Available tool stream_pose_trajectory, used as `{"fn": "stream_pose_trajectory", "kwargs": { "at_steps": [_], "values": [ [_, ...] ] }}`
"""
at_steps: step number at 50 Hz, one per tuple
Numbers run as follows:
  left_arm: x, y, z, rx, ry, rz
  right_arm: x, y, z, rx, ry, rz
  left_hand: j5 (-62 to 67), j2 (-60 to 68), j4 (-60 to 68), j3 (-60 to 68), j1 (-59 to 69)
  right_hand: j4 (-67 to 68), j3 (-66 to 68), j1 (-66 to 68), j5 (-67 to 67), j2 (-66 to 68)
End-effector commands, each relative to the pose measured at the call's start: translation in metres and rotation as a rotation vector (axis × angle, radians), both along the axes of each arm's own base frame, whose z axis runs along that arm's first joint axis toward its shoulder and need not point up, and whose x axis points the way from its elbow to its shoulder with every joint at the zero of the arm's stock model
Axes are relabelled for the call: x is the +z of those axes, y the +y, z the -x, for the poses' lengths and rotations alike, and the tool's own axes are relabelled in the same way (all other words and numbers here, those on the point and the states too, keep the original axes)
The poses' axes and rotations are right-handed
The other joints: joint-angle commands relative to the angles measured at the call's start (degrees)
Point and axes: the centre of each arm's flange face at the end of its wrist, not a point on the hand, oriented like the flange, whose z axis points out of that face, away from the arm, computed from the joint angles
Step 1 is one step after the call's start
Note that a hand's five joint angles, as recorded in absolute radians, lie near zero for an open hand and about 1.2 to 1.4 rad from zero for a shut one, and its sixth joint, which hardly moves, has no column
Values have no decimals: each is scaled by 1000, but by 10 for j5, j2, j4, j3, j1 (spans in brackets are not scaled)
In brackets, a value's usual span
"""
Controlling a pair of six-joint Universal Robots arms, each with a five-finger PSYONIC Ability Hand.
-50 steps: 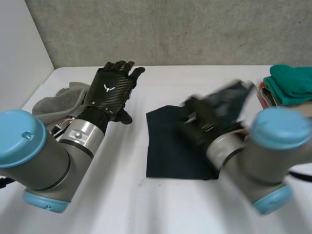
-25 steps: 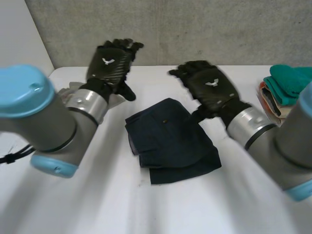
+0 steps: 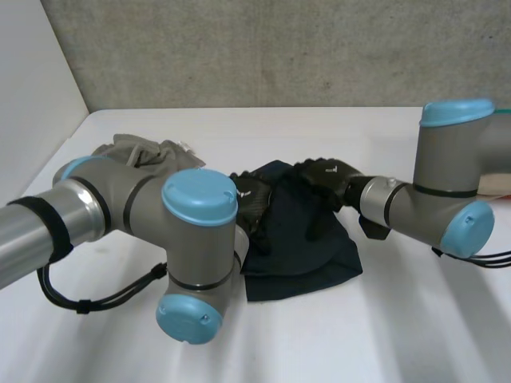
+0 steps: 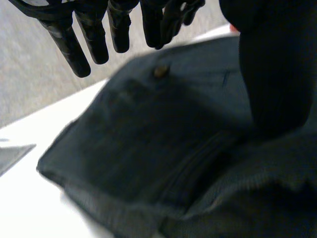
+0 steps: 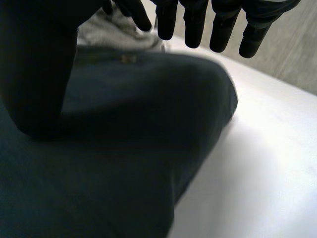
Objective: Fold the laundry.
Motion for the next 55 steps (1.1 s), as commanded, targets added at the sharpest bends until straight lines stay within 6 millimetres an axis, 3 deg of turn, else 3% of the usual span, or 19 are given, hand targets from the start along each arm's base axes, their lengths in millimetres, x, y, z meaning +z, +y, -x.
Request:
{"fn": "stream_pose_trajectory", "kwargs": {
  "at_steps": [1,6,9,16,23,25,29,34,41,48,55],
  "values": [
    [-20,4,-11,8,-105,-42,-33,-3,9,-17,223,98,-8,2,4,-1,12,-21,-20,-32,-29,-19],
    [-19,0,-16,5,-150,-26,-28,0,10,-4,258,147,-6,4,6,1,14,-21,-20,-32,-29,-19],
    [-15,-5,-19,12,-157,-11,-9,0,11,-21,235,208,-6,4,6,1,14,-21,-20,-32,-29,-19],
    [31,-11,-21,6,-102,81,24,14,21,-57,192,316,-9,0,2,-3,10,-21,-20,-32,-29,-19],
    [87,-22,-25,-97,7,188,19,37,33,-126,197,387,-4,5,7,2,15,-21,-20,-32,-29,-19],
    [107,-25,-25,-171,53,222,16,54,35,-123,190,409,-3,7,9,4,17,-21,-20,-32,-29,-19],
    [124,-28,-22,-321,109,247,-3,85,34,-81,187,398,6,15,17,12,25,-21,-20,-32,-29,-19],
    [134,-22,-17,-471,154,216,-31,112,33,-34,177,396,11,20,22,18,31,-21,-20,-32,-29,-19],
    [133,-20,-12,-561,204,129,-50,115,24,-9,137,465,18,27,29,24,37,-21,-20,-32,-29,-19],
    [126,-18,-8,-569,204,111,-68,100,9,1,120,546,18,27,29,24,37,-21,-20,-32,-29,-19],
    [121,-19,-8,-565,201,99,-64,80,-3,-5,80,615,18,27,29,24,37,-21,-20,-32,-29,-19]
  ]
}}
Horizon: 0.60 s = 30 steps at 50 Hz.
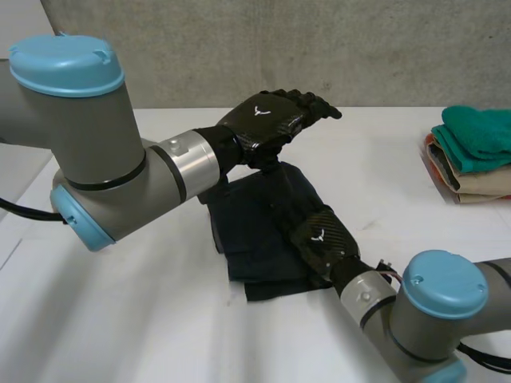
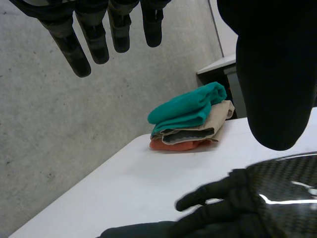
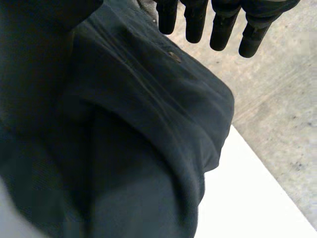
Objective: Fold the laundry.
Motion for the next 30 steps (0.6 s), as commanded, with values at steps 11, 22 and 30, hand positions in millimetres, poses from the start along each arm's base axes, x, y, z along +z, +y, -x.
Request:
{"fn": "stream_pose_trajectory", "kwargs": {
  "at_steps": [11,22,30],
  "values": [
    [-4,-2,-2,14,-6,-8,7,-42,-36,31,-79,109,18,26,28,23,36,312,319,331,306,338],
    [3,-6,-7,29,5,12,59,-77,-53,24,-267,154,16,24,26,21,34,679,686,698,673,705],
    [46,-4,-18,52,81,115,125,-123,-26,-70,-417,239,11,19,21,16,29,679,686,698,673,705]
  ]
}}
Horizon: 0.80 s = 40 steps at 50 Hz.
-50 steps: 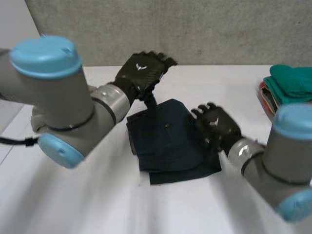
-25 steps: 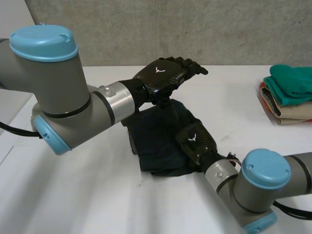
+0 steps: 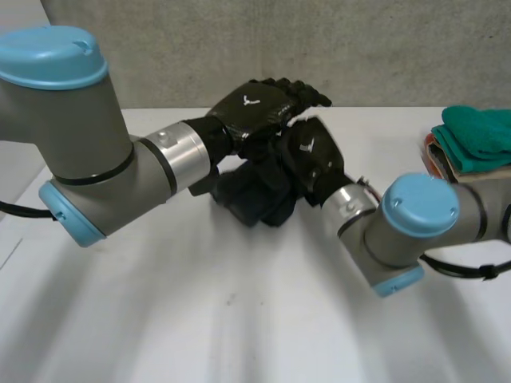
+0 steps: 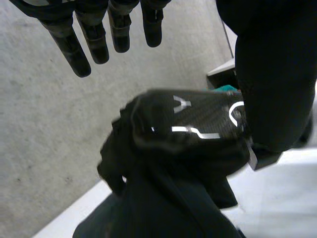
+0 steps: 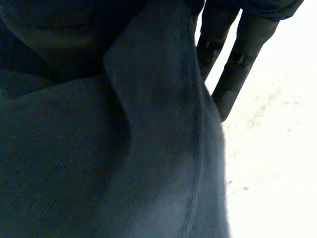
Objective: Fold the laundry.
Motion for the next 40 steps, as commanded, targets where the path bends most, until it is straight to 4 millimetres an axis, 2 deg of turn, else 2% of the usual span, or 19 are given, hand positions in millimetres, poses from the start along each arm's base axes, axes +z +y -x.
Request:
{"fn": "stream_pose_trajectory", "kwargs": {
  "at_steps": [1,2,3,6,7,10,11,13,14,16,17,20,24,25,27,28,32,37,40],
  "values": [
    [37,3,-10,17,67,86,65,-51,37,-131,-134,107,11,19,21,16,29,114,133,206,171,134],
    [42,3,-12,22,80,94,72,-57,42,-150,-144,125,11,19,21,16,29,114,133,206,171,134],
    [44,3,-12,21,88,97,87,-71,56,-200,-168,164,11,19,21,16,29,114,133,206,171,134],
    [48,3,-13,21,113,83,103,-90,77,-268,-197,211,13,21,23,18,31,114,133,206,171,134],
    [49,3,-13,21,119,79,110,-103,94,-310,-210,235,13,21,23,18,31,114,133,206,171,134],
    [48,4,-13,15,131,59,124,-123,125,-365,-239,276,13,21,23,18,31,114,133,206,171,134],
    [47,5,-13,15,132,57,129,-136,148,-400,-259,295,13,21,23,18,31,114,133,206,171,134],
    [47,6,-13,14,133,60,131,-148,170,-425,-271,310,13,21,23,18,31,114,133,206,171,134],
    [47,7,-13,12,133,62,131,-160,191,-443,-277,318,13,21,23,18,31,114,133,206,171,134],
    [46,7,-12,10,136,66,121,-174,215,-462,-276,298,13,21,23,18,31,114,133,206,171,134],
    [45,7,-12,10,135,65,108,-186,235,-460,-267,275,15,23,24,20,32,114,133,206,171,134],
    [42,8,-11,7,133,61,85,-200,260,-454,-253,231,15,23,24,20,32,114,133,206,171,134],
    [36,8,-11,4,122,46,45,-219,301,-429,-220,174,15,23,24,20,32,114,133,206,171,134],
    [36,9,-10,2,121,46,24,-224,317,-412,-208,142,15,23,24,20,32,114,133,206,171,134],
    [32,8,-10,3,115,37,6,-227,331,-391,-193,112,16,24,26,21,34,114,133,206,171,134],
    [32,8,-10,3,115,37,-8,-227,340,-370,-183,84,16,24,26,21,34,114,133,206,171,134],
    [28,10,-8,-3,110,30,-33,-222,357,-329,-160,14,16,24,26,21,34,114,133,206,171,134],
    [27,14,-5,-15,112,33,-38,-213,368,-330,-150,-17,18,26,28,23,36,114,133,206,171,134],
    [27,16,-4,-19,113,34,-22,-211,376,-360,-151,4,16,24,26,21,34,114,133,206,171,134]
  ]
}}
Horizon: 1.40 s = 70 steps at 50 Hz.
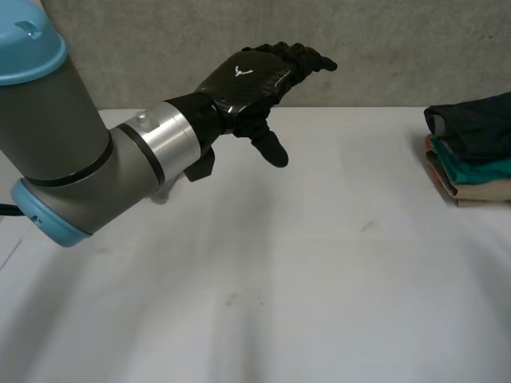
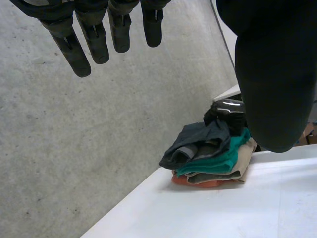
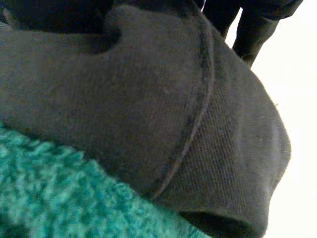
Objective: Fold the laundry.
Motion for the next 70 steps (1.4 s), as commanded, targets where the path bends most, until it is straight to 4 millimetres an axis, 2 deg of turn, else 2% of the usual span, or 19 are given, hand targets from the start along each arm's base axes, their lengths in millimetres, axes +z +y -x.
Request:
{"fn": "stream_pose_trajectory", "kwargs": {
  "at_steps": [1,2,5,7,18,25,28,29,33,36,40,43,46,52,59,62,64,67,70],
  "values": [
    [0,5,3,-12,2,3,20,9,15,-36,6,3,16,24,26,21,34,112,115,197,127,134],
    [0,5,4,-13,3,2,25,10,16,-44,3,8,18,26,28,23,36,112,115,197,127,134],
    [2,7,4,-18,6,6,41,12,25,-107,-17,19,16,24,26,21,34,-209,-206,-124,-195,-188],
    [2,8,5,-20,6,5,47,16,36,-159,-40,-7,16,24,26,21,34,-588,-585,-503,-573,-566],
    [7,17,8,-41,14,12,91,51,49,-287,-37,-168,16,24,26,21,34,-588,-585,-503,-573,-566],
    [24,25,6,-48,44,50,179,90,65,-707,211,-69,16,24,26,21,34,-588,-585,-503,-573,-566],
    [41,26,3,-40,84,98,206,93,42,-747,275,45,16,24,26,21,34,-588,-585,-503,-573,-566],
    [44,25,2,-37,93,105,219,95,7,-677,268,124,16,24,26,21,34,-588,-585,-503,-573,-566],
    [63,19,-8,14,150,128,245,120,-79,-481,214,290,13,21,23,18,31,-588,-585,-503,-573,-566],
    [75,-2,-26,123,176,153,240,139,-119,-354,198,334,9,18,19,15,27,-588,-585,-503,-573,-566],
    [77,-52,-65,304,168,170,192,184,-196,-13,237,291,8,16,18,13,26,-588,-585,-503,-573,-566],
    [50,-106,-103,455,82,162,158,220,-235,174,254,205,11,19,21,16,29,-588,-585,-503,-573,-566],
    [23,-140,-130,547,-9,159,125,242,-247,237,270,102,13,21,23,18,31,-588,-585,-503,-573,-566],
    [-86,-218,-190,689,-317,148,71,260,-247,254,338,-95,30,38,40,35,47,-588,-585,-503,-573,-566],
    [-173,-253,-212,695,-458,121,38,264,-242,238,417,-211,31,40,41,37,49,-588,-585,-503,-573,-566],
    [-189,-258,-212,690,-463,112,33,266,-238,229,425,-229,71,80,81,77,89,-588,-585,-503,-573,-566],
    [-196,-261,-211,689,-463,114,32,266,-238,231,425,-233,222,231,232,228,240,-588,-585,-503,-573,-566],
    [-194,-261,-204,688,-461,134,32,266,-238,231,425,-231,670,678,680,675,688,-588,-585,-503,-573,-566],
    [-184,-258,-192,710,-441,168,33,266,-238,228,424,-231,672,680,682,677,690,-588,-585,-503,-573,-566]
  ]
}}
